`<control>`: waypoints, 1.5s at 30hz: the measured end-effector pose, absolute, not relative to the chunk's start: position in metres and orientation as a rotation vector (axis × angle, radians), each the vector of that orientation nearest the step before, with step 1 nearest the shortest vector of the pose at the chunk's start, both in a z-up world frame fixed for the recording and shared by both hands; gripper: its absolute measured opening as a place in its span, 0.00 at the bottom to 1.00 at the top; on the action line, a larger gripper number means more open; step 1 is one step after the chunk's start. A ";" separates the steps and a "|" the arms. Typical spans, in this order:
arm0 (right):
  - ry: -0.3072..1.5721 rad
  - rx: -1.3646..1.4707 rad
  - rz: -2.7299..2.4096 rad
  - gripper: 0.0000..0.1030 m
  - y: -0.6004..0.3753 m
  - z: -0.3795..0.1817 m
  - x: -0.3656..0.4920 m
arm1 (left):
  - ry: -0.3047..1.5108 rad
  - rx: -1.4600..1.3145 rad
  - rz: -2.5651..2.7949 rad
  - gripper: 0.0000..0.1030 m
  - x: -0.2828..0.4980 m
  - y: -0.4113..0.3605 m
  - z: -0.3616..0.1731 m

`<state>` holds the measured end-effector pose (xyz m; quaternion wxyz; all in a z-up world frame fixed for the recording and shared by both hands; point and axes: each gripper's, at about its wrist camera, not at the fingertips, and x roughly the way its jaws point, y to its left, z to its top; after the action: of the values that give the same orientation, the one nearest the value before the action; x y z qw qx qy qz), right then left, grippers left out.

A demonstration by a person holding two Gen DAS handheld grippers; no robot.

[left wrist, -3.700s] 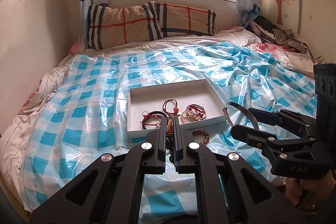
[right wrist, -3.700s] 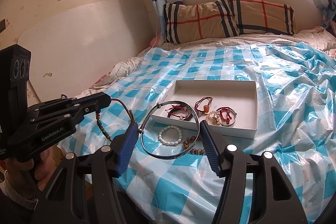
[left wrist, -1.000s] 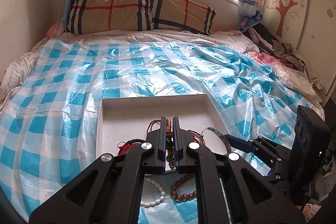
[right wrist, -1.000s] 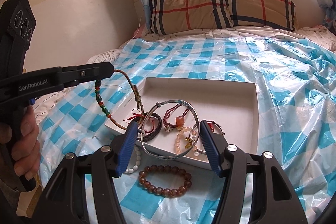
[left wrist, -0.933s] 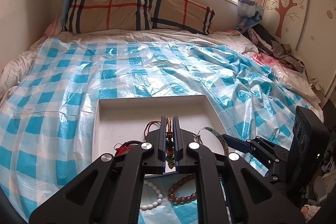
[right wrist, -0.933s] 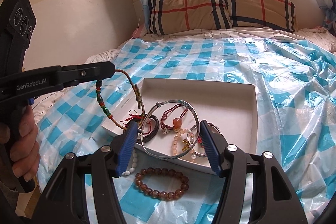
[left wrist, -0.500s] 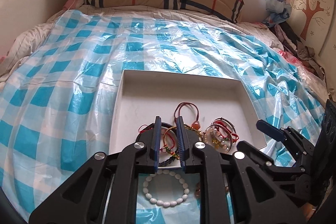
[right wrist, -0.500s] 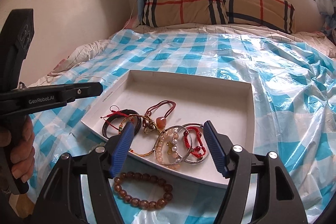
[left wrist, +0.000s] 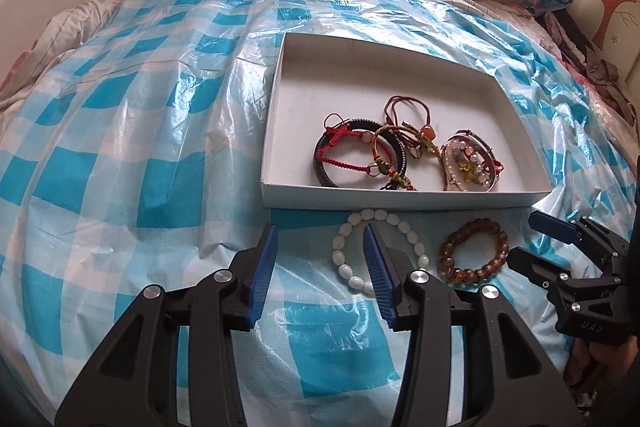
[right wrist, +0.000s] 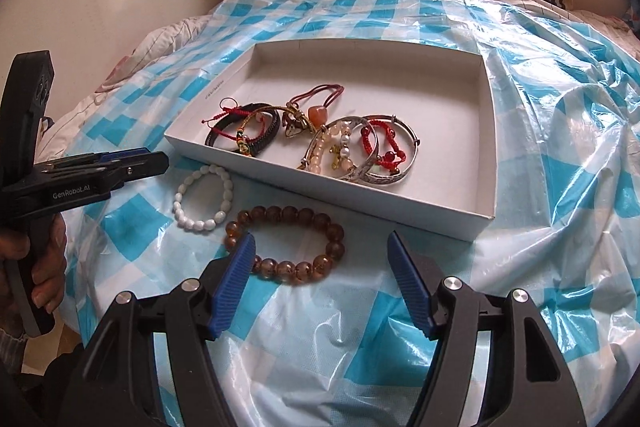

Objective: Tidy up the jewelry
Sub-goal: 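Grasp the white bead bracelet with the left tool while the right tool grasps the brown bead bracelet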

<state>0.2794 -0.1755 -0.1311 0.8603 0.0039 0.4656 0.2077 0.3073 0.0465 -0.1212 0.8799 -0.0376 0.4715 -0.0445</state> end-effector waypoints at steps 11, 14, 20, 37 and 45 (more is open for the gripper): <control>1.052 -0.080 0.416 0.54 -0.158 -0.154 0.299 | 1.026 0.032 -0.083 0.42 0.323 0.030 -0.147; 1.040 -0.123 0.434 0.33 -0.151 -0.154 0.295 | 1.016 0.065 -0.085 0.41 0.322 0.024 -0.150; 1.048 -0.138 0.477 0.12 -0.146 -0.149 0.284 | 1.021 0.147 -0.174 0.07 0.307 0.002 -0.147; 1.088 -0.145 0.477 0.33 -0.140 -0.154 0.281 | 1.045 0.104 -0.195 0.12 0.303 0.004 -0.155; 1.099 0.246 0.651 0.12 -0.175 -0.144 0.276 | 1.057 -0.017 -0.273 0.07 0.289 0.007 -0.137</control>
<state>0.2759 -0.1750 -0.1444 0.7958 0.1145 0.5116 0.3030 0.2894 0.0072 -0.1369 0.8547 -0.0082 0.5026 -0.1300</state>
